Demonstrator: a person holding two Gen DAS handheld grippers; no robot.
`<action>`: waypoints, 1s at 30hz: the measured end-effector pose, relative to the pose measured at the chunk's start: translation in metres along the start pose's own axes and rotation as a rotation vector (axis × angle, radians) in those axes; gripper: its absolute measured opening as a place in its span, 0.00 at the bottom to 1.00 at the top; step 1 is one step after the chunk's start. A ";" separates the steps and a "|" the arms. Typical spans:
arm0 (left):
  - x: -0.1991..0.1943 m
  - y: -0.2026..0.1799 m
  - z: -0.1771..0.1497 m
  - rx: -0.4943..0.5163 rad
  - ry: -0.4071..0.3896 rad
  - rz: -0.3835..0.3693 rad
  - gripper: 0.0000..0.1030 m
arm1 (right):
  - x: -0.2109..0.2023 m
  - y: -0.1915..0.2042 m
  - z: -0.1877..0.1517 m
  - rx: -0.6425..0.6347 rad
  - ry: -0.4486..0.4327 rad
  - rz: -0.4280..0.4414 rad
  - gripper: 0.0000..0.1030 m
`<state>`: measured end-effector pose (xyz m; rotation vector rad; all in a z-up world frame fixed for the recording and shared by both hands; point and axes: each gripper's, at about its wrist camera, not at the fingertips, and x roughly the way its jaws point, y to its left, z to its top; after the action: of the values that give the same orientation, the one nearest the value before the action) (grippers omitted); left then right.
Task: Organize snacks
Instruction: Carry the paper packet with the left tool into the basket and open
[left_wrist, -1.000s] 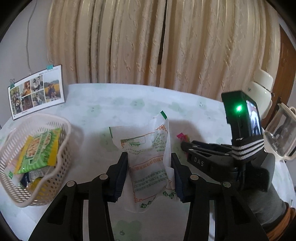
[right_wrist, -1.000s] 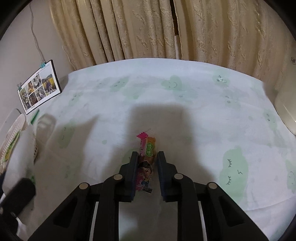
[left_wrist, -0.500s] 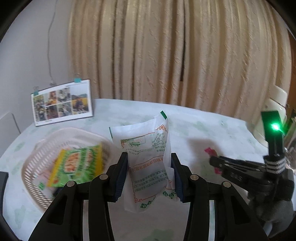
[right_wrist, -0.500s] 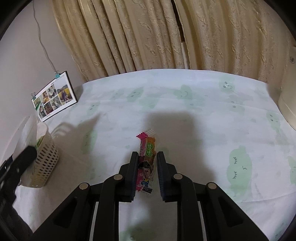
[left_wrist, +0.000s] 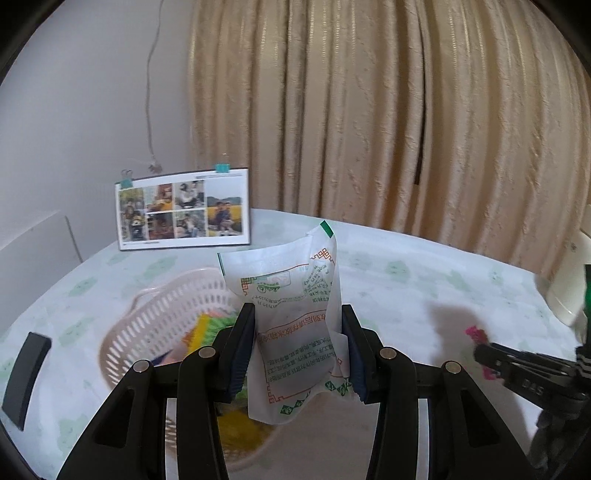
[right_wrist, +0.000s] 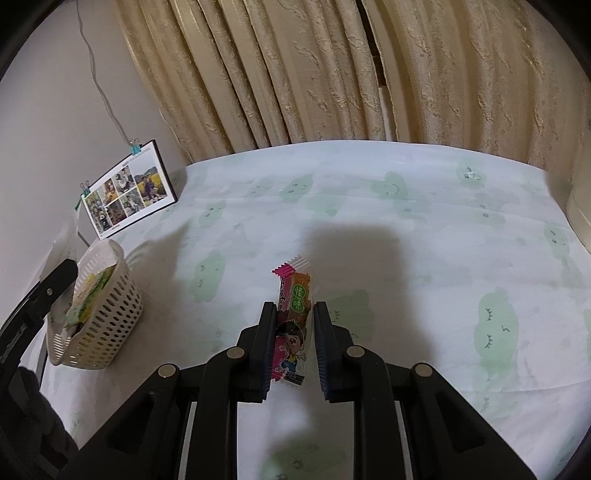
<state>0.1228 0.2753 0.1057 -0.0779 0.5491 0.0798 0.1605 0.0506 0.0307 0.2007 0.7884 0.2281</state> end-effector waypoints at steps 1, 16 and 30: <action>0.001 0.002 0.000 -0.006 0.002 0.003 0.44 | 0.000 0.001 0.000 -0.003 -0.001 0.002 0.18; 0.008 0.048 0.005 -0.100 0.022 0.081 0.70 | -0.009 0.006 0.001 -0.003 -0.008 0.036 0.18; -0.012 0.104 0.012 -0.268 -0.028 0.125 0.79 | -0.024 0.045 0.001 -0.026 -0.011 0.182 0.19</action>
<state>0.1089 0.3793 0.1167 -0.3028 0.5127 0.2759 0.1388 0.0869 0.0593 0.2490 0.7558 0.4082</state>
